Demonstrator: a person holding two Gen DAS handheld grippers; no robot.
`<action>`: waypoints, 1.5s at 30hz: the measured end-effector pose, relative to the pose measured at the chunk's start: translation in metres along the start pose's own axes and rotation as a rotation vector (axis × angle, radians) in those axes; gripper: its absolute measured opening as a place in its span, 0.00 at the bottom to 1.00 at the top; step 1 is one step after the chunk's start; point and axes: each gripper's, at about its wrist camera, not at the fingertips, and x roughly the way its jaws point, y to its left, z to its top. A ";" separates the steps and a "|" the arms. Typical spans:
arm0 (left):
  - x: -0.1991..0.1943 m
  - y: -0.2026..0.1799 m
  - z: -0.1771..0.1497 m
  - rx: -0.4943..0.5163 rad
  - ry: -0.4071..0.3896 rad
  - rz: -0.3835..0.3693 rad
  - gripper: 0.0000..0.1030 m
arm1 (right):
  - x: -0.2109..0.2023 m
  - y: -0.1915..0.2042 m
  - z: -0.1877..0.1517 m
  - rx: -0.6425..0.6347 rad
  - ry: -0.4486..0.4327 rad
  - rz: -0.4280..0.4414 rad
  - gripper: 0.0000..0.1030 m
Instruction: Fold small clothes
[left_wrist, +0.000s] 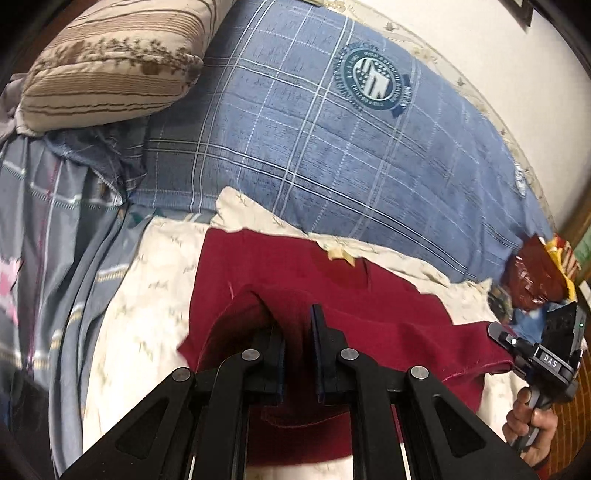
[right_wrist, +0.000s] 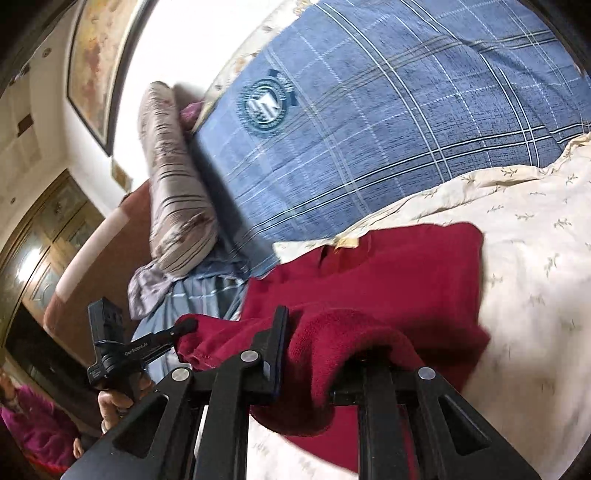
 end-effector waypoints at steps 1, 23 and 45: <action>0.010 0.000 0.007 -0.007 0.003 0.001 0.10 | 0.007 -0.003 0.005 -0.003 0.005 -0.013 0.14; 0.094 0.049 0.060 -0.131 -0.076 0.022 0.74 | 0.082 -0.093 0.069 0.230 0.064 -0.041 0.41; 0.154 0.058 0.054 -0.102 0.124 0.229 0.73 | 0.132 -0.101 0.082 0.102 0.116 -0.433 0.58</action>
